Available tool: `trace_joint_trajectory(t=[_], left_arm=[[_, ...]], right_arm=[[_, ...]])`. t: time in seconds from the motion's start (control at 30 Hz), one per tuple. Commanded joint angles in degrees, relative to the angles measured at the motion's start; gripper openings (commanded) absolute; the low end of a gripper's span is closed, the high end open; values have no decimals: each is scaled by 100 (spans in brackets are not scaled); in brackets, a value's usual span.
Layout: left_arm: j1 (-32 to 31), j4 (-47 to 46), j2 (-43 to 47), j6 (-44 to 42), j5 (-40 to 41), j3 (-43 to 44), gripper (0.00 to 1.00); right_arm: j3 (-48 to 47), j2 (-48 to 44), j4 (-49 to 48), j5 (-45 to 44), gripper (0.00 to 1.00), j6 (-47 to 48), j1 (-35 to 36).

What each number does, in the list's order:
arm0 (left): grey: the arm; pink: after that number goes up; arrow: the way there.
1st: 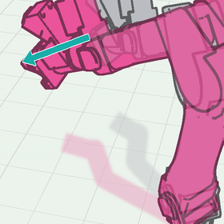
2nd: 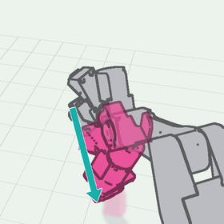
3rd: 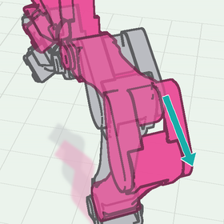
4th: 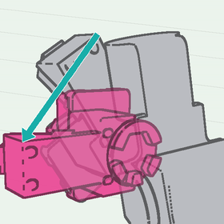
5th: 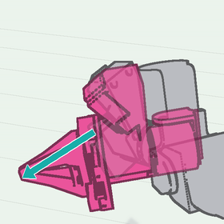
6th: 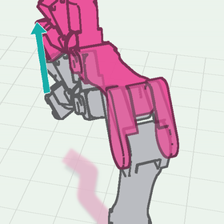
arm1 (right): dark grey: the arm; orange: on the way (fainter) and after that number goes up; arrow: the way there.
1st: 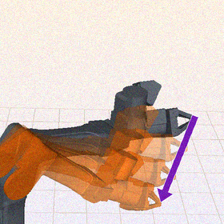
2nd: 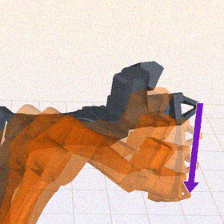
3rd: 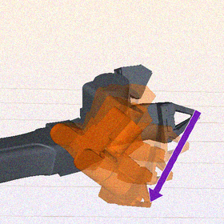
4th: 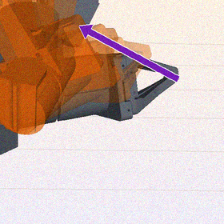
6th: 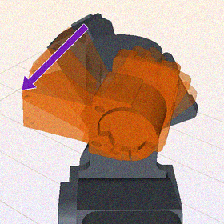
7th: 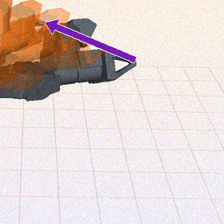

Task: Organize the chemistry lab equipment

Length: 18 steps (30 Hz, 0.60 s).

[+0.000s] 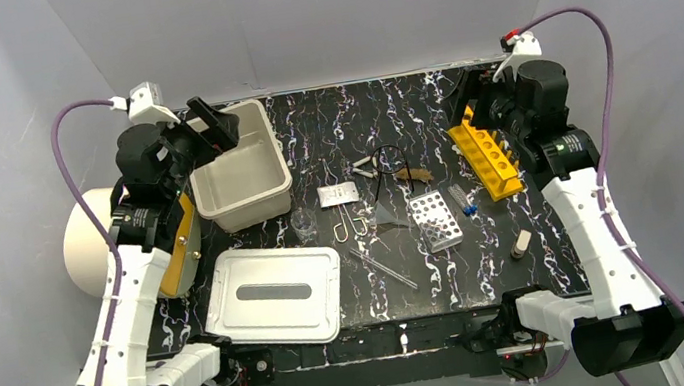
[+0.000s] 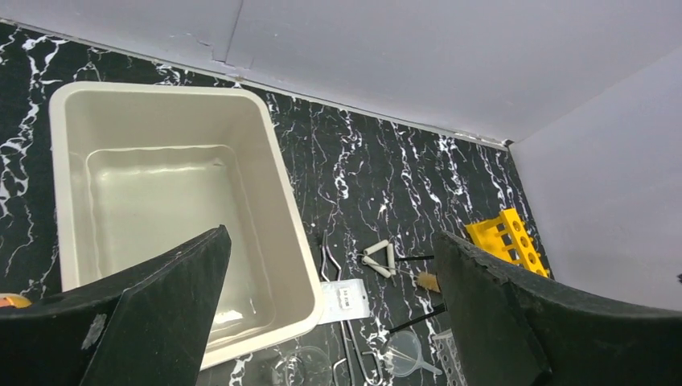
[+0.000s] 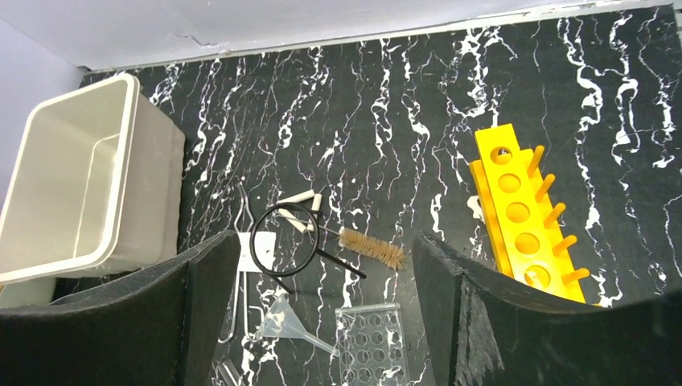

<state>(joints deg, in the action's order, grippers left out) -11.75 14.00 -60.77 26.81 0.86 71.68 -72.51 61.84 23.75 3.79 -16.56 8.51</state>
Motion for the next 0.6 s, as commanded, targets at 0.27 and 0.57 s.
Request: trace_joint_trajectory(t=[0.27, 0.57], left_arm=[[20, -943, 14, 222, -1132, -422, 98], [-539, -1372, -462, 63, -2558, -375, 98]], right_arm=[[577, -260, -633, 509, 92, -163, -64], [1020, -286, -623, 628, 92, -580, -69]])
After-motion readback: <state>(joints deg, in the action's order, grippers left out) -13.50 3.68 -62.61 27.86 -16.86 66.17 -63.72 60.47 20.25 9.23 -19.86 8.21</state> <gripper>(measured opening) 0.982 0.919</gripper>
